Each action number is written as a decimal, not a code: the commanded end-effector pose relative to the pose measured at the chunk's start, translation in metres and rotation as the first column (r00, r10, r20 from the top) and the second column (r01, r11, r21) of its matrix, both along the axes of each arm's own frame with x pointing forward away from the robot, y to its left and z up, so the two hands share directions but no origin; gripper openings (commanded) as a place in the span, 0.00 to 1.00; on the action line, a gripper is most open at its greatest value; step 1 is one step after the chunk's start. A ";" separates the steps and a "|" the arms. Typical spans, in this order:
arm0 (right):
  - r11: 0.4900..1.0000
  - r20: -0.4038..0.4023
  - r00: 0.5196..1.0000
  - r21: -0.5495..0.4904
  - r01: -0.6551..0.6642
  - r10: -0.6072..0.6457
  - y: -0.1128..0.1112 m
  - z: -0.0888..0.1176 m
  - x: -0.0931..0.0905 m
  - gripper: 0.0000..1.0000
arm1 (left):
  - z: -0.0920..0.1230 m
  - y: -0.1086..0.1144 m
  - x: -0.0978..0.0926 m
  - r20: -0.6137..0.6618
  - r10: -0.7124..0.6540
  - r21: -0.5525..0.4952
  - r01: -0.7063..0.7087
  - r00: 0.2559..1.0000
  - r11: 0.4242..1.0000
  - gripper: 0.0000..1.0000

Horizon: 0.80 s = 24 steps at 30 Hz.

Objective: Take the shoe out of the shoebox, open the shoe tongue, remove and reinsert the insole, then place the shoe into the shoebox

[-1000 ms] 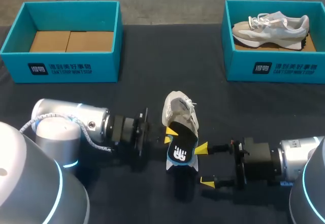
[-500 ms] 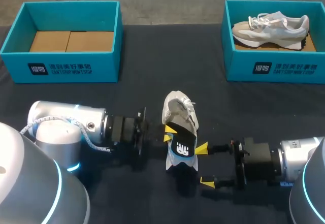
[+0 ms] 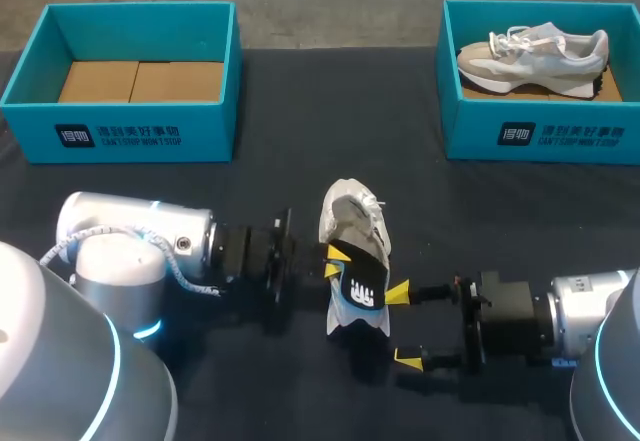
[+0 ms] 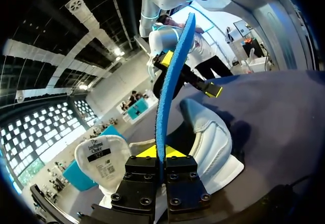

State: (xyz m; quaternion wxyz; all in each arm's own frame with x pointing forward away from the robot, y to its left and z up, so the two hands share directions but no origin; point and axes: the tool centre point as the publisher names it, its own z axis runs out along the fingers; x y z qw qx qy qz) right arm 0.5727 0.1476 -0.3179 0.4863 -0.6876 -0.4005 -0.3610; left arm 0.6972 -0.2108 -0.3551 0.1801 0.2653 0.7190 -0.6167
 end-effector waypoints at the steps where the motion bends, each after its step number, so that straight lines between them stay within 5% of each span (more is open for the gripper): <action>1: 1.000 -0.001 1.000 -0.004 0.000 0.000 0.001 0.001 -0.001 1.00 | -0.007 -0.001 0.004 -0.006 -0.010 -0.002 0.010 1.000 1.000 0.00; 17: 1.000 -0.001 1.000 -0.004 0.000 0.000 0.001 0.001 -0.001 1.00 | 0.007 -0.001 -0.008 0.009 -0.055 -0.040 0.055 0.998 0.998 0.00; 24: 1.000 -0.001 1.000 -0.004 0.000 0.000 0.001 0.001 -0.001 1.00 | 0.009 -0.003 -0.008 0.012 -0.052 -0.043 0.053 0.999 0.998 0.25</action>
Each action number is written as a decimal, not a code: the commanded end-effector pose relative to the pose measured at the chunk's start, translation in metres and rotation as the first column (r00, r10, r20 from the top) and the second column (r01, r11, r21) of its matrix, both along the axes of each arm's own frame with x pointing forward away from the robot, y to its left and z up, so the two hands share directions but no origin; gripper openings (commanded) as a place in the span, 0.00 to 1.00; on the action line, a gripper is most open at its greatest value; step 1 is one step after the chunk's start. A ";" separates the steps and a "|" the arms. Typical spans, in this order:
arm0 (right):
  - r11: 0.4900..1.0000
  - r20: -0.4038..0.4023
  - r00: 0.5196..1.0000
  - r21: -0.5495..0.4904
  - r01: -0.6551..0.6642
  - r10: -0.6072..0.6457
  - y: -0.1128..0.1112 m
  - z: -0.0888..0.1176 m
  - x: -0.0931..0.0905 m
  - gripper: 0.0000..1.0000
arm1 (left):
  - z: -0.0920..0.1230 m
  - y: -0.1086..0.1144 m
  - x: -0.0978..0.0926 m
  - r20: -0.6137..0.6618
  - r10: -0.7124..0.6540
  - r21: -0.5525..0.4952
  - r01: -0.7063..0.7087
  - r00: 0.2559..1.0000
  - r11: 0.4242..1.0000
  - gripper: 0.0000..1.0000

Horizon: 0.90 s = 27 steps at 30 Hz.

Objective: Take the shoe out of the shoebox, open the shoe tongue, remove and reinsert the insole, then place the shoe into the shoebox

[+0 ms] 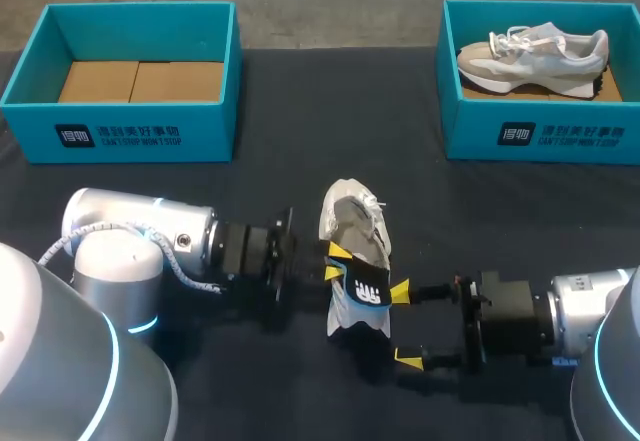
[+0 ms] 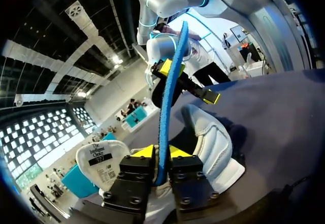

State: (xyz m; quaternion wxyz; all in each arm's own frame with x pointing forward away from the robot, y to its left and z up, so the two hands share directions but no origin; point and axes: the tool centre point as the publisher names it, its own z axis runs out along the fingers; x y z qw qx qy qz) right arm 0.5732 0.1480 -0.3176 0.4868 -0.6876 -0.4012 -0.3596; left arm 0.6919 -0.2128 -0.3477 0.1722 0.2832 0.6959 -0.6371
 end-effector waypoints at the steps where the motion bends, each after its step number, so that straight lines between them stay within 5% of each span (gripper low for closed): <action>1: 1.000 0.001 1.000 -0.003 0.003 -0.003 0.001 0.000 -0.001 1.00 | 0.002 -0.002 -0.004 0.004 0.002 0.003 -0.002 1.000 1.000 0.27; 27: 1.000 0.001 1.000 -0.003 0.003 -0.003 0.001 0.000 -0.001 1.00 | 0.021 0.004 -0.028 0.023 -0.036 0.010 0.035 0.999 0.999 0.26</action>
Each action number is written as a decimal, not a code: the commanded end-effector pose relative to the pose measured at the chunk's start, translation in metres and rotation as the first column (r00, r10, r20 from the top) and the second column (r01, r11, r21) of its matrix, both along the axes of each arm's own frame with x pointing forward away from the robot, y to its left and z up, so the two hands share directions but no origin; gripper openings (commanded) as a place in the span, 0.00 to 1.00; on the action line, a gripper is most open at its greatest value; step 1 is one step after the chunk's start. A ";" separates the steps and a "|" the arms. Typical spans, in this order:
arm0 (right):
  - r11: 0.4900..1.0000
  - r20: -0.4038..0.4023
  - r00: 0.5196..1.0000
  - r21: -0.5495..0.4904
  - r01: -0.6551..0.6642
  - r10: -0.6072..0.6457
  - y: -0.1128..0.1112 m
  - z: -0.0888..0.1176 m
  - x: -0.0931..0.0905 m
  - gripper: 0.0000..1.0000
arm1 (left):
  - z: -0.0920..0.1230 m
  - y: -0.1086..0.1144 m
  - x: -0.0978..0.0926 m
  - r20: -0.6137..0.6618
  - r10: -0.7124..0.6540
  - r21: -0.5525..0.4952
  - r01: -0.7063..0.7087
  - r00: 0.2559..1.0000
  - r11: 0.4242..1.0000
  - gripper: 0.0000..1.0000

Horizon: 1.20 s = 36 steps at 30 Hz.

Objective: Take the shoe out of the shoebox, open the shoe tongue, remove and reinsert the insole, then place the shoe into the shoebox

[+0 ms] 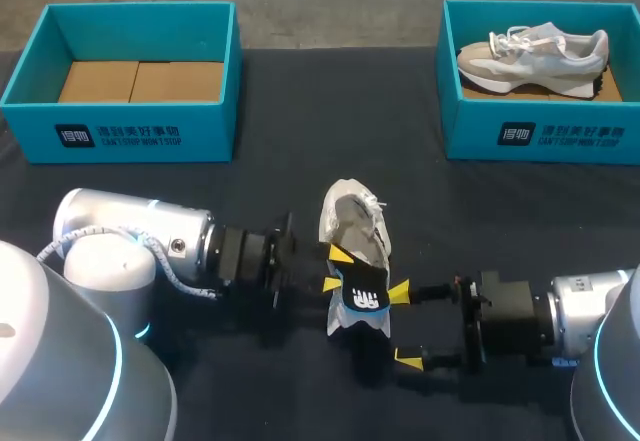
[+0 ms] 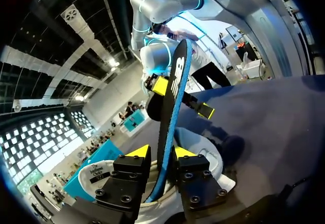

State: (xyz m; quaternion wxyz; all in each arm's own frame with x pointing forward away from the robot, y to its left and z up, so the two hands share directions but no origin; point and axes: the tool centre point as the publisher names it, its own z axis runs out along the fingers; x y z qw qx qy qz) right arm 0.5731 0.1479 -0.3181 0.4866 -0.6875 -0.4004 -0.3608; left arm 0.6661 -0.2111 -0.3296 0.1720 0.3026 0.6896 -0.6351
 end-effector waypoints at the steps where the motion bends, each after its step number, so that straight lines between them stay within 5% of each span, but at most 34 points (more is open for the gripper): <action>1: 1.000 0.000 1.000 -0.005 0.000 0.000 0.001 0.001 -0.001 1.00 | 0.003 0.002 -0.002 -0.005 -0.006 0.008 0.006 1.000 1.000 0.25; 13: 1.000 0.000 1.000 -0.005 0.000 0.000 0.001 0.001 -0.001 1.00 | 0.003 0.001 -0.006 -0.005 -0.021 0.030 0.021 1.000 0.999 0.09; 14: 1.000 0.000 1.000 -0.005 0.000 0.000 0.001 0.001 -0.001 1.00 | 0.003 0.000 -0.006 -0.007 -0.024 0.029 0.024 1.000 0.999 0.00; 36: 1.000 0.000 1.000 -0.005 0.000 0.000 0.001 0.001 -0.001 1.00 | -0.014 -0.001 0.014 -0.025 -0.033 0.035 0.034 0.999 0.999 0.00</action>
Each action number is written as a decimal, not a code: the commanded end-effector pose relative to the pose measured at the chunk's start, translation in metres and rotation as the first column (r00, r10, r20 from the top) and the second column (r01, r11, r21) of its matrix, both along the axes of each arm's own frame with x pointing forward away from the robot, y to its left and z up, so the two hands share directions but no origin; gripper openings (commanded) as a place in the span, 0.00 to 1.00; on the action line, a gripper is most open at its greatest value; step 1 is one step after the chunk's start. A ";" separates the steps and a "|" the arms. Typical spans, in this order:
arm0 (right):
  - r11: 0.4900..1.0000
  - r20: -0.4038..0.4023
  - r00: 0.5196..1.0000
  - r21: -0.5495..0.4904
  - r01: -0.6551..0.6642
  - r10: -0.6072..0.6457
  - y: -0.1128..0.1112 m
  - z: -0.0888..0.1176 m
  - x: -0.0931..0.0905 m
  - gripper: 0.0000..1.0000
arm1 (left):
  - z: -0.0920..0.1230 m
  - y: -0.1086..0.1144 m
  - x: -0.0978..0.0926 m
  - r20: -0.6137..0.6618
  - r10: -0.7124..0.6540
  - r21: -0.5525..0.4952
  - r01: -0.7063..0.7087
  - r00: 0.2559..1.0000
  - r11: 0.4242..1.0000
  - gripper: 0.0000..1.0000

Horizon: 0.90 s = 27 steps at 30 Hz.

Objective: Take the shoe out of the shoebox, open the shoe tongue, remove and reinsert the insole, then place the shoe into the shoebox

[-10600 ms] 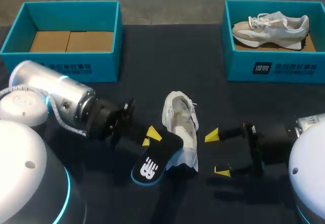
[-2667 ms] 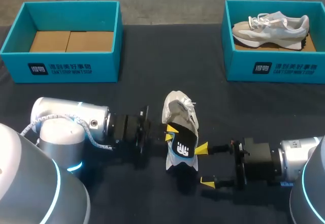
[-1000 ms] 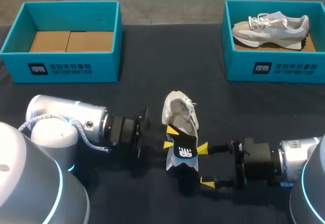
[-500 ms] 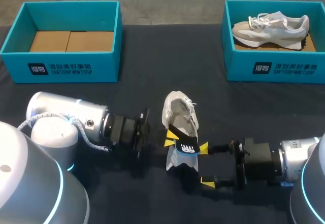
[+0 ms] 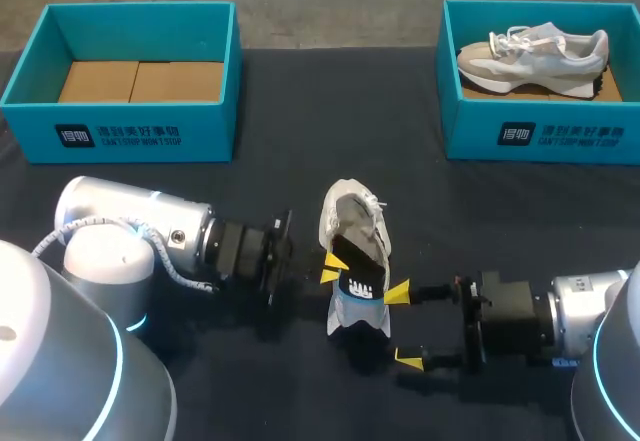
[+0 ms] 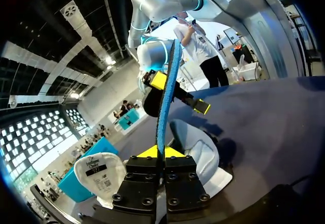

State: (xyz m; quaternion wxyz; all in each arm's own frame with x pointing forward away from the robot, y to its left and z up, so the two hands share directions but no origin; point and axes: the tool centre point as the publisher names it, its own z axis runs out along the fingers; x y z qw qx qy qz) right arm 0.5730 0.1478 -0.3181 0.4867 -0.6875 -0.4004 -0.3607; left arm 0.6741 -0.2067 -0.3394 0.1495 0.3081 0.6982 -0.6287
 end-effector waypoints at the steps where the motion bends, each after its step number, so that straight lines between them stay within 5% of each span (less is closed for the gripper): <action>1: 1.000 0.000 1.000 -0.005 0.000 0.000 0.001 0.001 -0.001 1.00 | -0.006 -0.006 0.006 0.002 -0.004 0.002 0.004 1.000 1.000 0.00; 27: 1.000 0.000 1.000 -0.005 0.000 0.000 0.001 0.001 -0.001 1.00 | -0.016 -0.004 0.015 0.047 0.069 0.032 -0.070 0.997 0.997 0.00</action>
